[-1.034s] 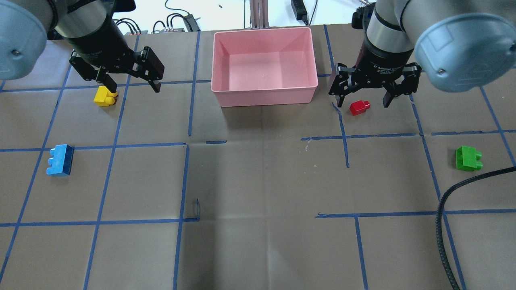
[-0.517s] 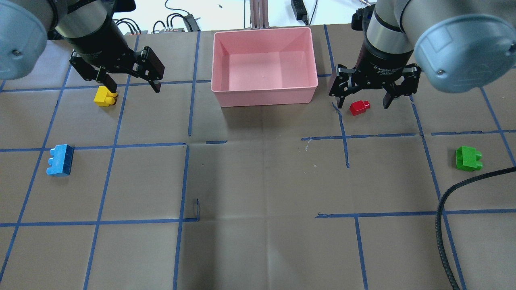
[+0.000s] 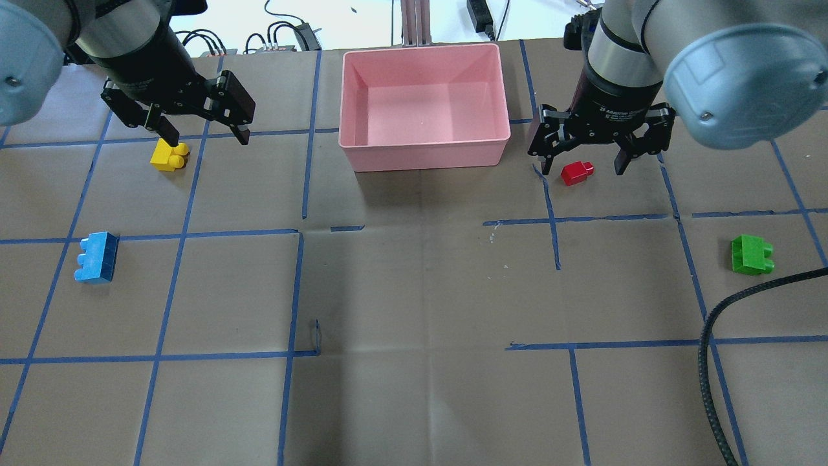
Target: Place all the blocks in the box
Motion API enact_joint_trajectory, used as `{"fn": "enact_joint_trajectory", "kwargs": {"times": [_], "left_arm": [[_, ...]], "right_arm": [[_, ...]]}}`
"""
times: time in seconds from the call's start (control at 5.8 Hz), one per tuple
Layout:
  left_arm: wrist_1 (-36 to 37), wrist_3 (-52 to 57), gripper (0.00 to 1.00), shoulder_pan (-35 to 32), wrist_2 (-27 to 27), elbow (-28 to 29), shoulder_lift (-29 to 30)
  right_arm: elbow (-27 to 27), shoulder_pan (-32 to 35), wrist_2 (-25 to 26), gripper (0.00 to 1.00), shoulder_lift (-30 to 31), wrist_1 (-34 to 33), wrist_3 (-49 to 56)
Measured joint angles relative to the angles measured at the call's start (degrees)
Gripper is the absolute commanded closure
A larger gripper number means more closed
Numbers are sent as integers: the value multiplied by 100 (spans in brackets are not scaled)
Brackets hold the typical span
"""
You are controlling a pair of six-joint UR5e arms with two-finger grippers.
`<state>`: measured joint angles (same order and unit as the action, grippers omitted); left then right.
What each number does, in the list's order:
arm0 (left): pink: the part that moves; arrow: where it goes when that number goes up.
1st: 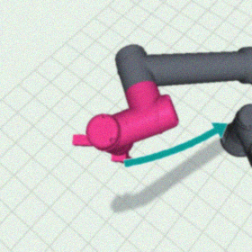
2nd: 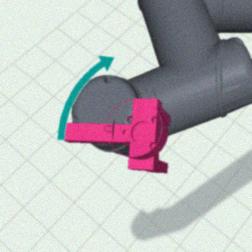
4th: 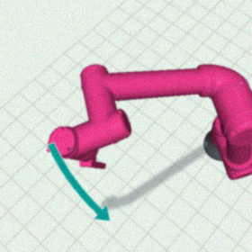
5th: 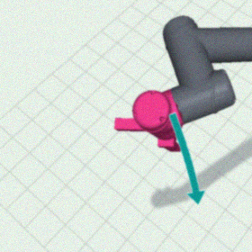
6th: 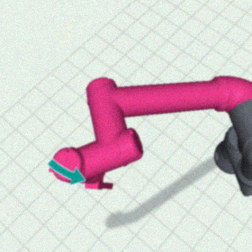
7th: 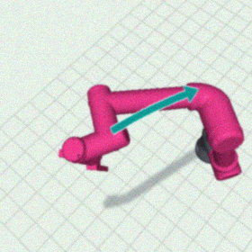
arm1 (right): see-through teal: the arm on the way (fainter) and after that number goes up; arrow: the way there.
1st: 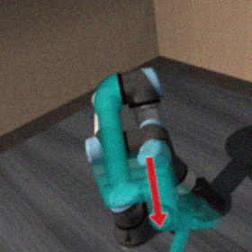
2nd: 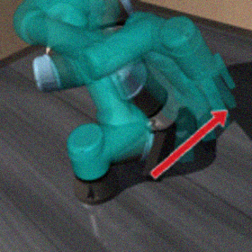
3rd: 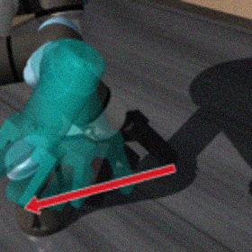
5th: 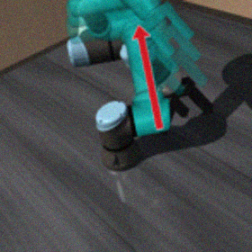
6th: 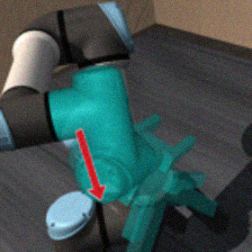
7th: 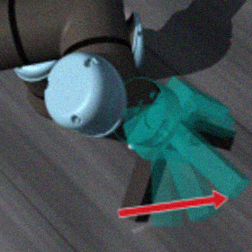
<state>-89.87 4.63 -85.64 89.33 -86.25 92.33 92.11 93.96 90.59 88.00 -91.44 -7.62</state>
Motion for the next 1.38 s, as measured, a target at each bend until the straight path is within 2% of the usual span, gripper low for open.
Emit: {"fn": "enact_joint_trajectory", "kwargs": {"times": [0.69,0.86,1.38], "left_arm": [[3,1730,0,2322,-11,-95,33],[158,2268,0,2768,-6,-303,46],[964,3397,1,3584,3,-876,311]], "right_arm": [[19,-206,25,0,-30,-12,345],[23,-519,53,0,-6,-18,843],[31,-2257,5,0,123,37,2898]]}}
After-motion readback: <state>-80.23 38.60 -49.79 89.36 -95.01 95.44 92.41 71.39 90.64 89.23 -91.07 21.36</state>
